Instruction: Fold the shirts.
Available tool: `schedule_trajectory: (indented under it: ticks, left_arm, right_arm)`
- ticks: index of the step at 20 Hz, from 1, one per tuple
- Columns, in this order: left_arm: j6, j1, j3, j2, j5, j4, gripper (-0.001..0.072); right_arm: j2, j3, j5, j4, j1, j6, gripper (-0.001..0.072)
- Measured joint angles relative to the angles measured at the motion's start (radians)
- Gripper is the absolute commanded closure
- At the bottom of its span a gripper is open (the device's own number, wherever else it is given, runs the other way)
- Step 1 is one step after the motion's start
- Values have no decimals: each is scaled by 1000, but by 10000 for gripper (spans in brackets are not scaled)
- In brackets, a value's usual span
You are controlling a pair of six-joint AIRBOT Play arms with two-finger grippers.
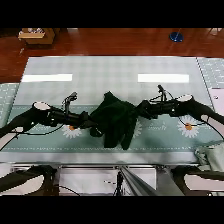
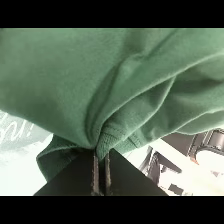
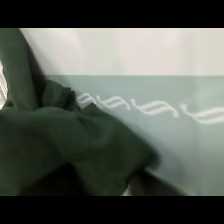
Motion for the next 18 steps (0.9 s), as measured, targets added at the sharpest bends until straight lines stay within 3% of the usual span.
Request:
schedule_trajectory:
  ticks: [1,4,8,18]
  left_arm:
    - [4,0,0,0,0,0,677]
    - [20,11,9,3,-5,1,678]
    - [36,81,59,42,-40,1,679]
    - [10,376,470,275,-234,-4,679]
  right_arm:
    - [-6,0,-12,21,11,-4,680]
    - [-16,4,-18,93,10,-29,683]
    - [27,43,74,153,-73,-76,683]
    - [405,259,233,187,-340,-79,683]
